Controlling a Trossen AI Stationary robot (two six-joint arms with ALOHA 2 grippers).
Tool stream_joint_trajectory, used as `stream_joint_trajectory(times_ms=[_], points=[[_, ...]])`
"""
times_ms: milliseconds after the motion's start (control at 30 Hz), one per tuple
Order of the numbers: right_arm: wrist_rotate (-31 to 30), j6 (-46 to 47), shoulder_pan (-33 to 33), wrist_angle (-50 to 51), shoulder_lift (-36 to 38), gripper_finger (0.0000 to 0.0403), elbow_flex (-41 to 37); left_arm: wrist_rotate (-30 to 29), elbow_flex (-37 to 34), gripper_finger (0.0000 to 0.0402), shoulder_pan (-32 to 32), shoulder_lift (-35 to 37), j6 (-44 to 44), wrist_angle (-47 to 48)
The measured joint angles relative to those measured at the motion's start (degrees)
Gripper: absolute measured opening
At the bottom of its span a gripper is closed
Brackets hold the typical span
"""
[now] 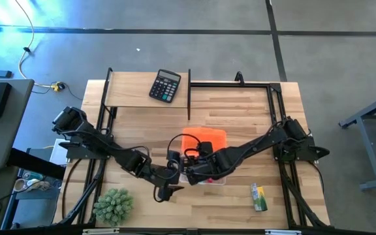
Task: Pack school essentials
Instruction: Put the eraser into the supply box, then put the crayons box into the supply box
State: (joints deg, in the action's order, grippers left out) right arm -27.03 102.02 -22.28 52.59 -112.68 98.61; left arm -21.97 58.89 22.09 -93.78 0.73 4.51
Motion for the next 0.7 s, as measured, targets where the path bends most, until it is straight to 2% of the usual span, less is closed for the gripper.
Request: stream_joint_trajectory(times_ms=[333,500,700], points=[[0.0,0.0,0.0,-1.1,0.0,0.0181,0.0,-0.4,0.0,0.0397,0.0,0.0,2.0,-1.2],[0.0,-0.3,0.0,-0.2,0.0,0.0181,0.0,-0.3,0.0,0.0397,0.0,0.4,1.3,2.3],[0.0,-1.8,-0.1,1.9,0.2,0.0181,0.0,-0.6,0.0,0.0397,0.0,4.2,-0.2,7.7]])
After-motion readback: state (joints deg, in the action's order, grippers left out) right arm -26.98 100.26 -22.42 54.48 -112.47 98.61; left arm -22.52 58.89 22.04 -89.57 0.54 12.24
